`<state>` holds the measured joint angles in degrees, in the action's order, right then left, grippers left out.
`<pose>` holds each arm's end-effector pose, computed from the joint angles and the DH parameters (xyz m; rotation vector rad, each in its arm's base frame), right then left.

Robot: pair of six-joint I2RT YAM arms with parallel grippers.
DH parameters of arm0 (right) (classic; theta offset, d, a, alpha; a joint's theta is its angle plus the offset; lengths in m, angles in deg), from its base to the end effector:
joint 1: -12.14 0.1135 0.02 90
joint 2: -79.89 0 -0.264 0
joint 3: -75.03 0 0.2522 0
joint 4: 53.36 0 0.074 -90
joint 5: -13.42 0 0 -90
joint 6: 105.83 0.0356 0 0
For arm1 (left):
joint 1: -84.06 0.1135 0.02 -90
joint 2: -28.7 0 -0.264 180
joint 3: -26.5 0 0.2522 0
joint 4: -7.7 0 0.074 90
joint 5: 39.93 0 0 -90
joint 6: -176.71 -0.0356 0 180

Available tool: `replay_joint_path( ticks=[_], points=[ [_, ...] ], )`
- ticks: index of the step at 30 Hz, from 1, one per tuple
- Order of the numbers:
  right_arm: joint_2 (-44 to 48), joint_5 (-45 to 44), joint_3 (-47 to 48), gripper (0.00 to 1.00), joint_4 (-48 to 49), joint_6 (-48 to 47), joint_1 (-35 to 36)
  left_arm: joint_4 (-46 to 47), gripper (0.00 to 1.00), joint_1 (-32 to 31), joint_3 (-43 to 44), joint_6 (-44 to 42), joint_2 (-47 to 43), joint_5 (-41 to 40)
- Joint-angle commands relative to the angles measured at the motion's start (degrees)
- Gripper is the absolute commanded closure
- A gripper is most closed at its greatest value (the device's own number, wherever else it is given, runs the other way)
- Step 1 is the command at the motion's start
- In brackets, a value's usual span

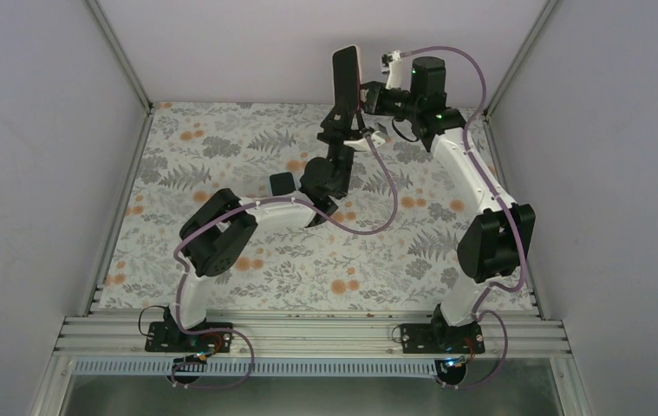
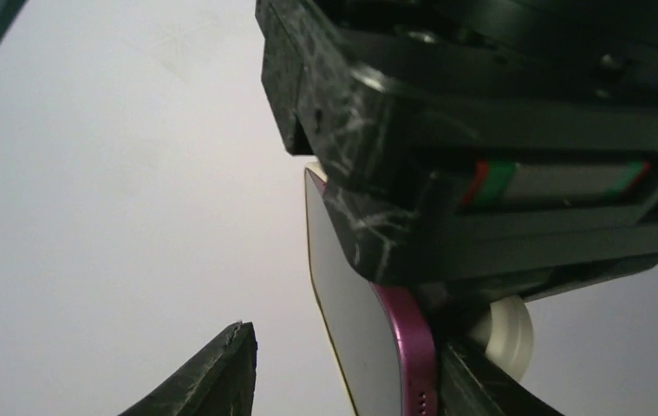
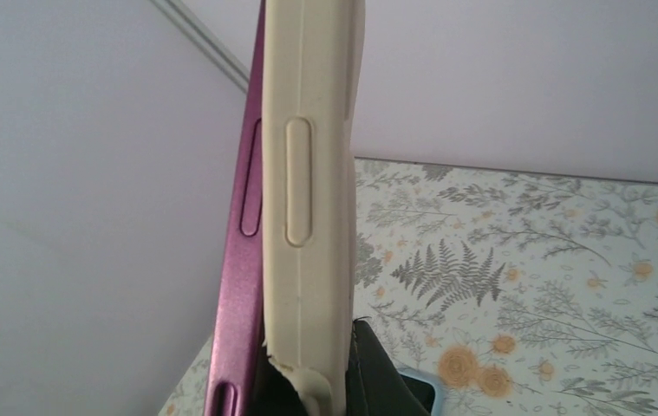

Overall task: Take the phone out of the phone case
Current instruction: Remove the phone case from the phone.

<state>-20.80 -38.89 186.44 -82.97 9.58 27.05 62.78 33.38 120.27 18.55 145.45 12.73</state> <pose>0.3939 0.1274 0.3868 -0.2914 1.9594 1.0907 0.3067 -0.3404 0.3051 0.5420 1.0193 0.5996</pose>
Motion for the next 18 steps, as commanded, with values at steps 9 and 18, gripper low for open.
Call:
replay_joint_path(
  ticks=[9, 18],
  points=[
    [1.62, 14.59, -2.14, 0.97, -2.71, -5.09, -5.27, 29.75, 0.64, 3.30, -1.01, -20.71, 4.00, -3.14],
    [1.35, 14.87, -2.55, 0.97, -2.69, -5.50, -5.86, 28.44, 0.77, 3.32, -2.11, -19.47, 3.39, -2.53]
  ],
)
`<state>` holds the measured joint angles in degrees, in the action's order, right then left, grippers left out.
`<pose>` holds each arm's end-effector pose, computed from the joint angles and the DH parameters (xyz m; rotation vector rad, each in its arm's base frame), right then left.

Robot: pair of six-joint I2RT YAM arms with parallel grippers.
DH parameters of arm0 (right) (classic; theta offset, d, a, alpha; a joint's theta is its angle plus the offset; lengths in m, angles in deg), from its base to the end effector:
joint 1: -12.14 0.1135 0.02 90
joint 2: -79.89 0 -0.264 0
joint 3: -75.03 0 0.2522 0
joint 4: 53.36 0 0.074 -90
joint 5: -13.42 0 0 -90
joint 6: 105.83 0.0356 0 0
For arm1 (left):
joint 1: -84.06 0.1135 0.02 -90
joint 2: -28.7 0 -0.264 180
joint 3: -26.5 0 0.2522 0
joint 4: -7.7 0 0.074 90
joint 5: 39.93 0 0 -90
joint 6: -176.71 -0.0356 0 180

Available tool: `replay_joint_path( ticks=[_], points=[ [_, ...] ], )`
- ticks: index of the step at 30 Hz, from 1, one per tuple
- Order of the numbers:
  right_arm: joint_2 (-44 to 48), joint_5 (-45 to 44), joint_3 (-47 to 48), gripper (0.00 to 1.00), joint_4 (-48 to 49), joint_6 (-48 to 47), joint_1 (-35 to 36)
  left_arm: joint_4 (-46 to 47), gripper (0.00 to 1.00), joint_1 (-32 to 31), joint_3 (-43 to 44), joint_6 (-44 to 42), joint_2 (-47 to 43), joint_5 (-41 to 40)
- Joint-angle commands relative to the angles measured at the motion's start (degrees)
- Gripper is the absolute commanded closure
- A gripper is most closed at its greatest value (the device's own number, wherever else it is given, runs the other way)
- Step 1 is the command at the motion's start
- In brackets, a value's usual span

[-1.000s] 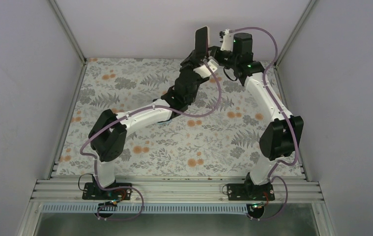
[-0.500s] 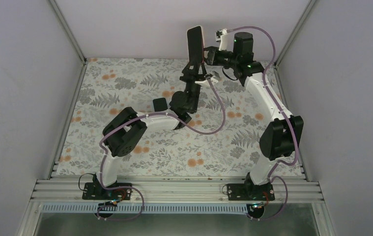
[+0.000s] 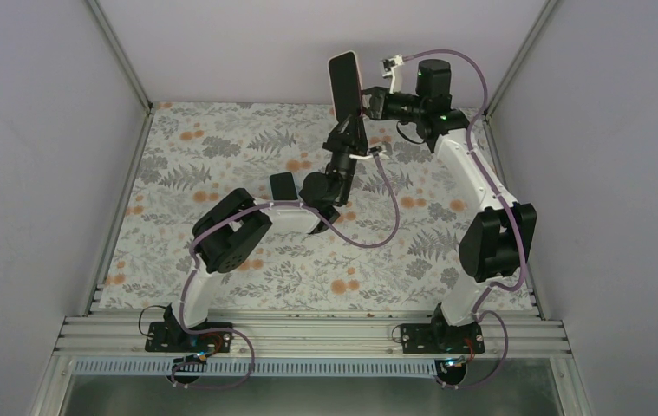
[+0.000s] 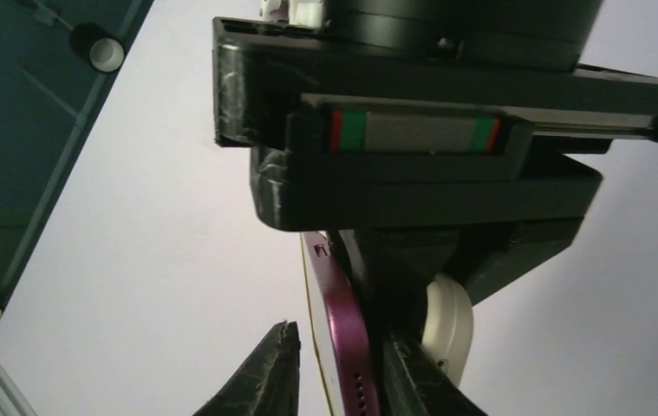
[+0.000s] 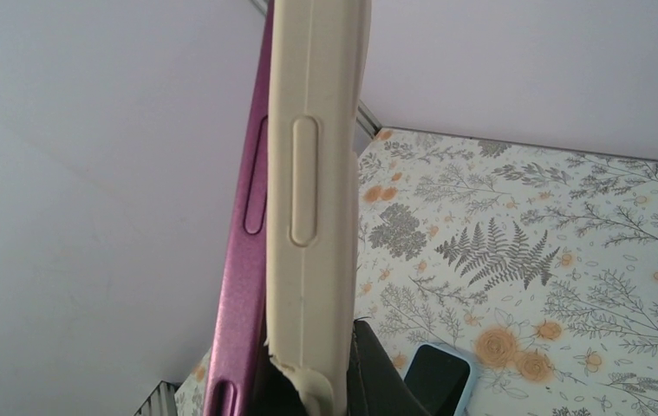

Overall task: Take the phone out of the phone case
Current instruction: Remove the phone case from the phone, then place the phone at the center of the board, then place the phone case at the center of the board.

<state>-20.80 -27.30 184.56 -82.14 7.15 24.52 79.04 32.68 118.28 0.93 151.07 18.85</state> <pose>0.3943 0.1142 0.3785 -0.4302 1.9367 1.2275 0.3000 -0.3460 0.2763 0.6090 0.8019 0.7842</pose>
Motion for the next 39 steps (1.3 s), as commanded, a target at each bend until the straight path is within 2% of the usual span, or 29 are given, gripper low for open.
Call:
replay_joint_path(
  ticks=[1, 5, 9, 14, 19, 26, 31, 35, 39],
  points=[
    [1.30, 3.22, -0.71, 0.97, -3.52, -3.16, -3.36, 11.59, 0.79, 4.00, -0.29, -1.40, -2.48, -8.60],
    [1.34, 2.81, -1.13, 0.97, -3.43, -3.61, -3.63, 7.76, 0.87, 4.00, -0.65, 0.85, -3.57, -8.42],
    [1.28, 1.14, -1.02, 0.97, -4.04, -4.53, -4.12, 7.82, 0.95, 4.00, -0.08, 0.56, -3.29, -8.77],
    [1.12, -4.78, 0.30, 0.97, -8.65, -8.35, -4.66, 10.07, 0.98, 3.68, -1.13, -2.27, -3.73, -7.42],
    [0.21, -17.88, 2.14, 0.97, -14.96, -13.94, -5.06, 14.01, 0.98, 2.50, -4.29, -5.94, -5.61, -6.06],
    [0.60, -36.25, 1.54, 0.97, -16.50, -21.88, -5.13, -0.98, 0.98, 0.77, -12.75, 3.67, -16.68, -8.19],
    [1.68, -45.05, -0.08, 0.97, -15.64, -25.77, -5.13, -6.51, 0.98, 0.25, -18.61, 5.36, -22.85, -9.24],
    [2.27, -46.63, -1.94, 0.97, -15.24, -27.46, -5.43, -12.15, 0.98, 0.13, -23.32, 6.06, -28.17, -10.00],
    [1.99, -41.57, -3.48, 0.97, -17.14, -28.46, -5.69, -11.72, 0.98, 0.70, -31.13, 3.62, -32.47, -11.53]
  ],
)
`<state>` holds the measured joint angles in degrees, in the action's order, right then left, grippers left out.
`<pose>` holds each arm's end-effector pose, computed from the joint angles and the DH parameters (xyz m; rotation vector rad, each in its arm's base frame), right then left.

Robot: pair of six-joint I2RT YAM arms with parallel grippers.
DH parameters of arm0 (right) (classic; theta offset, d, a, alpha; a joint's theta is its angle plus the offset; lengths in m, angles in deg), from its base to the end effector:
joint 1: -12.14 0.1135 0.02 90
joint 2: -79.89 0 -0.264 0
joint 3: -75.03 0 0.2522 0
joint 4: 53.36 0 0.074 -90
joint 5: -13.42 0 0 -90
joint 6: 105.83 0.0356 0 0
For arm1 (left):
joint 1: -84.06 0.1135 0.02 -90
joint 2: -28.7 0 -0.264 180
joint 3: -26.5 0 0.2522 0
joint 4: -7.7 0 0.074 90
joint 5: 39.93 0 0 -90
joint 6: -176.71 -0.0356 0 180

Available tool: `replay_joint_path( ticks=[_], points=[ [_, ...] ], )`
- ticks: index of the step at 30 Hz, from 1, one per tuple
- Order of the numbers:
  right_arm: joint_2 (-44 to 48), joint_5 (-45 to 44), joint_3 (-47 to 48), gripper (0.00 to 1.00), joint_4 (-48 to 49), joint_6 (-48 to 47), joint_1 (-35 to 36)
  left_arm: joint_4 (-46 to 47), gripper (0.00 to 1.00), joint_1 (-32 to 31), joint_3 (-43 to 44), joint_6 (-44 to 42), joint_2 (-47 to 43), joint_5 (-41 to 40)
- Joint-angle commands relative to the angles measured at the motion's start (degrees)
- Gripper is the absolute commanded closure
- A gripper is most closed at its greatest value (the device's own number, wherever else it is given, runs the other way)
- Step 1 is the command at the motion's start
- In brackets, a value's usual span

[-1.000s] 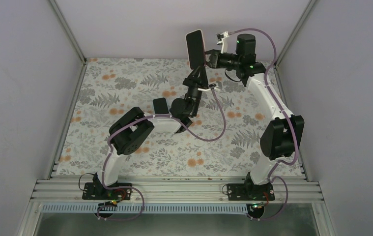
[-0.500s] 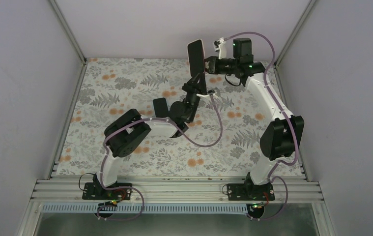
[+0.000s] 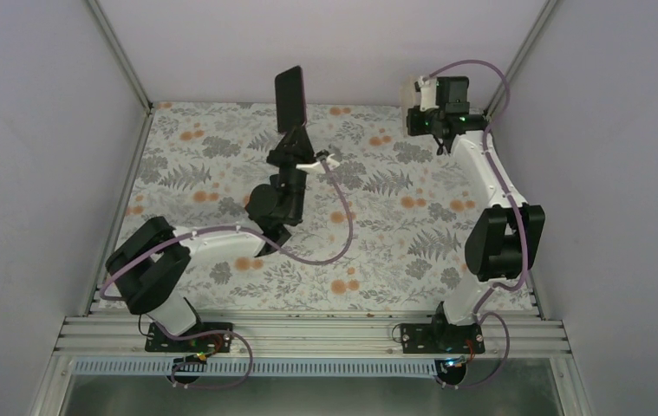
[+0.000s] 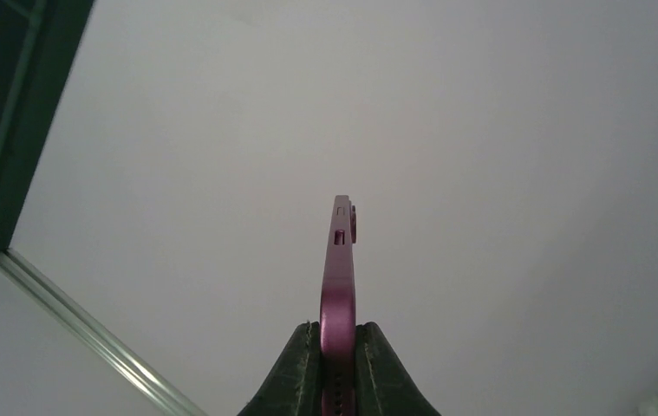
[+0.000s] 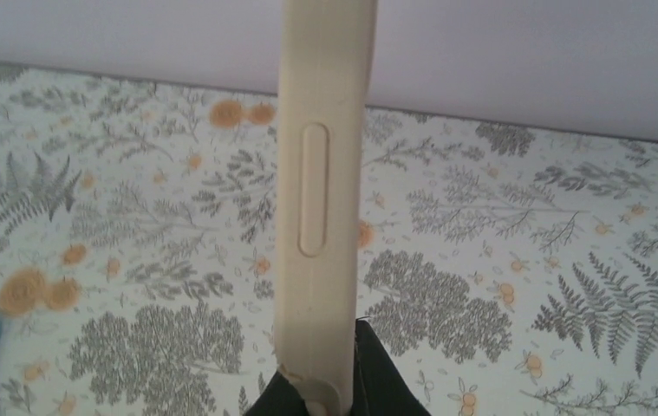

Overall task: Take the phone out of the phone case
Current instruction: Place the phone case at the center of the board.

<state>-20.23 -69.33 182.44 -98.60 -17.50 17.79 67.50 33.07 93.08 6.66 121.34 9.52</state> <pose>0.4004 0.0441 0.3382 -0.2114 2.2229 0.1791 0.2337 -0.2518 0.3226 0.6007 1.0046 0.7962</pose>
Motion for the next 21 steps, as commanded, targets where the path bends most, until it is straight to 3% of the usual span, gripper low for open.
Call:
replay_joint_path(
  ticks=[1, 5, 12, 17, 21],
  points=[
    [1.24, 2.11, -1.62, 0.97, -1.46, -3.98, 0.95, 1.49, 0.98, 0.73, -8.62, -3.57, -3.43, -2.43],
    [-0.76, 13.48, -1.49, 0.97, -7.23, -6.51, 1.02, 10.19, 0.98, 3.09, -20.97, -9.00, -4.70, -4.31],
    [-8.47, 27.84, -1.73, 0.97, -17.38, -11.21, 1.03, 15.07, 0.98, 5.44, -38.30, -6.86, -5.83, -6.38],
    [-12.28, 30.50, -3.79, 0.97, -19.19, -11.34, 1.27, 12.93, 0.98, 5.29, -44.13, -2.20, -2.94, -6.77],
    [-13.03, 26.31, -5.61, 0.97, -18.76, -10.82, 1.62, 9.09, 0.98, 5.23, -46.22, 1.17, -0.37, -5.36]
  ],
)
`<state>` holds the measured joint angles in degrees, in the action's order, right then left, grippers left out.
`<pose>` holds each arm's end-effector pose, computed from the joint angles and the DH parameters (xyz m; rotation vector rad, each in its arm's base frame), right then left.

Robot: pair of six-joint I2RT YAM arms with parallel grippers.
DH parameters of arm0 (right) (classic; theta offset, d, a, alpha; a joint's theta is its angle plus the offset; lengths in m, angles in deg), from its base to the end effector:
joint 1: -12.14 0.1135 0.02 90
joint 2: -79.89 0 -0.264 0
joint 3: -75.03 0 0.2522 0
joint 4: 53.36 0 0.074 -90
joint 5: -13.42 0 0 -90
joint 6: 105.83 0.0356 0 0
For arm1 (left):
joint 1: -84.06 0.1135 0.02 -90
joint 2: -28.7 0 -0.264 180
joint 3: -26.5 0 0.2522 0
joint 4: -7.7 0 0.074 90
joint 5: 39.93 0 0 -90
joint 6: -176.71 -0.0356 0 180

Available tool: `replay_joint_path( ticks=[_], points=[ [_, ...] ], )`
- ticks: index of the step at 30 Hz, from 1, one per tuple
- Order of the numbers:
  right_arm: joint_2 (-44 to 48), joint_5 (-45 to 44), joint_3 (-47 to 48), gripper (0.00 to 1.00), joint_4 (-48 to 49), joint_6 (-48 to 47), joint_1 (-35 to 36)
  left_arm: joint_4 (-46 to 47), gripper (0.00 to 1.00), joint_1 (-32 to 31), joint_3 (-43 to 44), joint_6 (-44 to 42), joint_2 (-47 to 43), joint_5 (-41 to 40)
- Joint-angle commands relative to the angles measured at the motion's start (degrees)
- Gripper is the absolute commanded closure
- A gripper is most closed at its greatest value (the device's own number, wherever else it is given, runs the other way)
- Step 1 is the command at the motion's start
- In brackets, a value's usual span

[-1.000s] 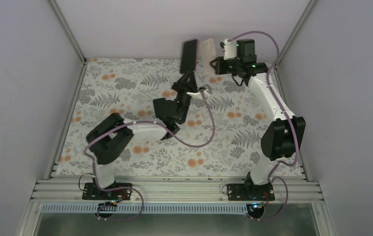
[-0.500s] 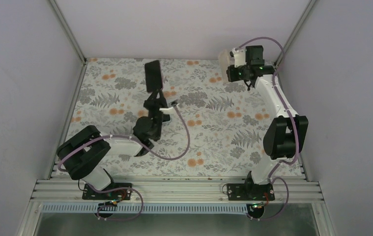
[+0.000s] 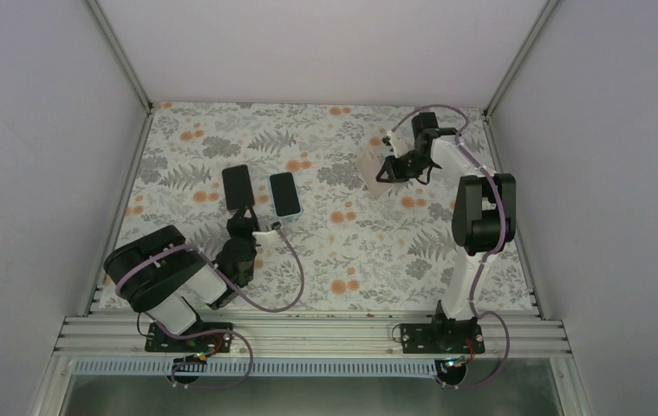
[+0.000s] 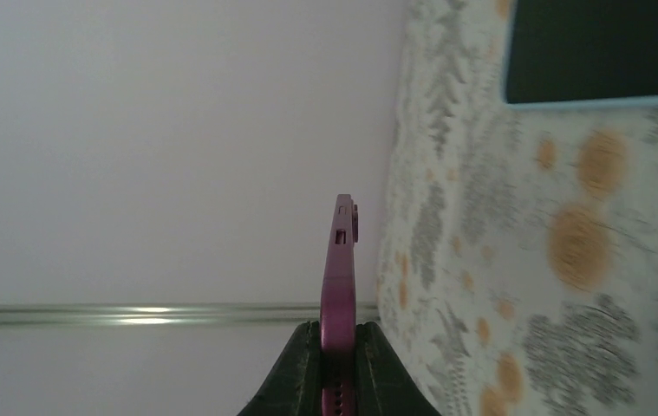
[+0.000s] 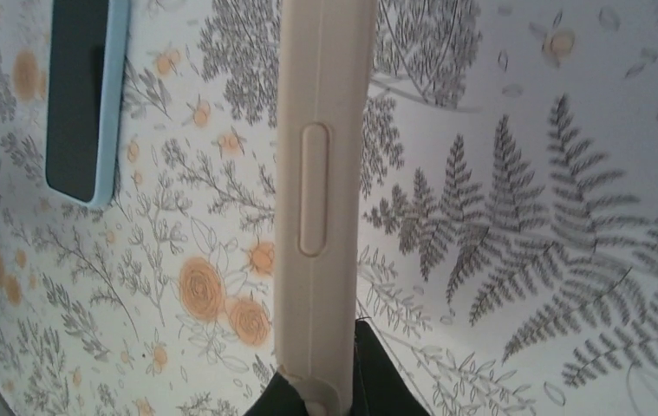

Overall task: Take the phone out of the phone case
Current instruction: Place the phone case at the center of the board.

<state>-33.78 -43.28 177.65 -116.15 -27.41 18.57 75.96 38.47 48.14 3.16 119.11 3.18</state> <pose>0.3977 0.0645 0.2073 -0.5416 2.6776 0.7980 0.1666 -0.1329 0.1415 1.1231 1.2779 1.1449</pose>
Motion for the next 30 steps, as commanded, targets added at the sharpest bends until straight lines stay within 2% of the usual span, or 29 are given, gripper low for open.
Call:
replay_joint_path(
  ticks=[1, 6, 12, 16, 17, 20, 22, 26, 29, 30],
  points=[
    [0.61, -1.30, -1.14, 0.97, -1.05, -0.79, 0.83, -1.56, 0.98, -0.19, -1.32, 5.73, 2.22, 1.32],
    [0.33, -8.83, -2.15, 0.97, -0.83, -0.81, 0.86, -17.30, 0.98, -0.21, 0.84, 13.75, 2.61, 3.58],
    [0.11, -14.80, -3.24, 0.96, -0.96, -2.10, 0.93, -27.94, 0.98, -0.45, 4.22, 18.59, 5.04, 5.38],
    [0.23, -19.69, -3.96, 0.96, -1.22, -3.32, 0.87, -42.55, 0.98, -0.73, 7.05, 23.92, 4.76, 8.93],
    [0.33, -20.90, -4.03, 0.93, -1.49, -3.70, 0.90, -45.36, 0.98, -0.85, 7.81, 25.21, 4.49, 9.69],
    [1.23, -23.99, -4.13, 0.79, -3.13, -5.44, 0.87, -58.28, 0.92, -1.08, 11.19, 28.46, 1.97, 14.00],
    [2.75, -25.64, -4.24, 0.64, -4.58, -7.12, 0.86, -71.91, 0.81, -1.09, 15.23, 31.97, -0.49, 19.38],
    [6.70, -32.38, -4.52, 0.36, -5.75, -8.94, 0.88, -90.24, 0.65, -1.50, 22.77, 36.57, -2.15, 24.74],
    [9.46, -41.30, -4.24, 0.17, -6.62, -10.17, 0.87, -99.95, 0.41, -1.60, 26.47, 37.65, -4.06, 28.63],
    [10.48, -43.51, -3.73, 0.11, -6.76, -10.41, 0.93, -102.83, 0.39, -1.66, 27.42, 37.70, -4.54, 28.98]
  ],
)
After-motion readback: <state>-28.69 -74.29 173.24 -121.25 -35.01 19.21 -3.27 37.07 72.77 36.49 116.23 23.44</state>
